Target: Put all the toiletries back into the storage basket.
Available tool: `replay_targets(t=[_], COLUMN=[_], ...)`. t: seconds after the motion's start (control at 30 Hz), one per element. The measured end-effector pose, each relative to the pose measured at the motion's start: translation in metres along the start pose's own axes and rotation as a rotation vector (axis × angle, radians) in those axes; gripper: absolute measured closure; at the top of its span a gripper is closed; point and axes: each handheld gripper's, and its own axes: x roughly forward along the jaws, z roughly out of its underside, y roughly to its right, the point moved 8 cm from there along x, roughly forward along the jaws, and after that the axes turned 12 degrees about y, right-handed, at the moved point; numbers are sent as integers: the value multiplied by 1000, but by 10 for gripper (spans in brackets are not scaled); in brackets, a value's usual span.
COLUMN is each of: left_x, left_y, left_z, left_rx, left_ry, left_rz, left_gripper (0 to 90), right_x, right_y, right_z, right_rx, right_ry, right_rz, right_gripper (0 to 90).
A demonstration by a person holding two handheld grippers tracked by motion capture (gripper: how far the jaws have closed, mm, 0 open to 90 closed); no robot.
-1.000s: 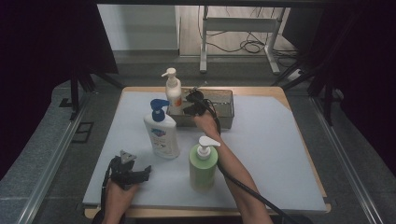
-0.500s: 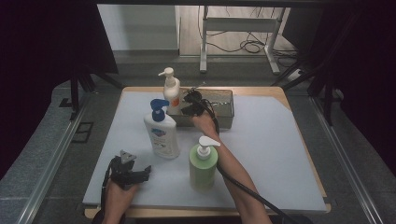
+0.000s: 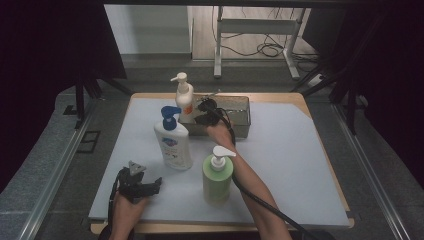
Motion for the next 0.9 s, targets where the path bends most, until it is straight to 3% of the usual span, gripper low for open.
replay_targets(t=[0.17,0.5,0.9], left_x=[0,0,0], left_y=[0,0,0], left_z=[0,0,0], left_rx=[0,1,0], left_ry=[0,0,2], left_rz=[0,0,0], left_gripper=[116,116,116], right_x=[-5,-31,-65], right_y=[1,6,1], right_z=[-1,-9,-12], right_rx=[-1,-15,-38], right_ry=[16,62,97], right_rz=[-7,-10,-52], right_gripper=[831,758,525])
